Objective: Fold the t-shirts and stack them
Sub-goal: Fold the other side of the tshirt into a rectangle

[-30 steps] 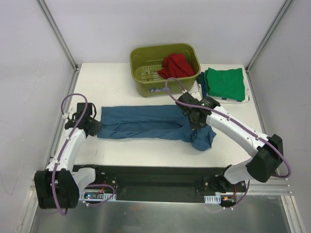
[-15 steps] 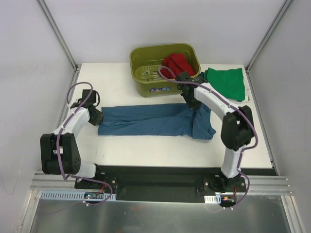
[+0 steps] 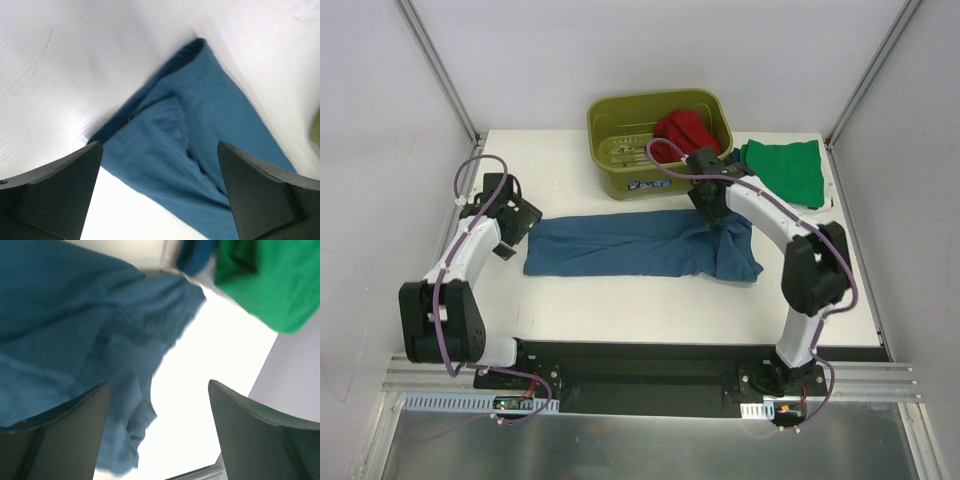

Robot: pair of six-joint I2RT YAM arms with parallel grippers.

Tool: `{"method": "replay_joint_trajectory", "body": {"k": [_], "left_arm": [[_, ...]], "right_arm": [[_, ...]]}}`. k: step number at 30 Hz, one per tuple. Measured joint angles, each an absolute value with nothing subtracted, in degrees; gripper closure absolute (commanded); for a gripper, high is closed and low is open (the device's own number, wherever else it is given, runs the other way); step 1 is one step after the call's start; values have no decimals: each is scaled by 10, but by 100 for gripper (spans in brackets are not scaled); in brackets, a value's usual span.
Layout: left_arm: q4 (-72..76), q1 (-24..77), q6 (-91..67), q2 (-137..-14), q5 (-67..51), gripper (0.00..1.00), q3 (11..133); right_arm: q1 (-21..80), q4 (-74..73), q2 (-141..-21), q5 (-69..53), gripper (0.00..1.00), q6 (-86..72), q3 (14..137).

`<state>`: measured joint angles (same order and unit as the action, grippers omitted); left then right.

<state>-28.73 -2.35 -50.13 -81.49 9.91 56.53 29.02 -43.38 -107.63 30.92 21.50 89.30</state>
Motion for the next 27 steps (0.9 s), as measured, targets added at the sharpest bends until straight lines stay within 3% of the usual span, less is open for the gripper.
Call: {"method": "replay_joint_trajectory", "body": {"k": [7, 14, 17, 22, 27], "left_arm": [[-276, -22, -488, -702, 44, 1, 534], [-255, 46, -467, -748, -1, 1, 517], [-247, 65, -459, -794, -17, 1, 518], [-243, 65, -453, -853, -19, 1, 519], [-241, 65, -448, -890, -13, 0, 524]], "right_arm": [[290, -422, -878, 273, 18, 119, 784], [289, -438, -734, 175, 21, 20, 616], [287, -445, -708, 145, 27, -9, 558], [279, -453, -707, 125, 45, -32, 511], [252, -445, -759, 129, 53, -39, 512]]}}
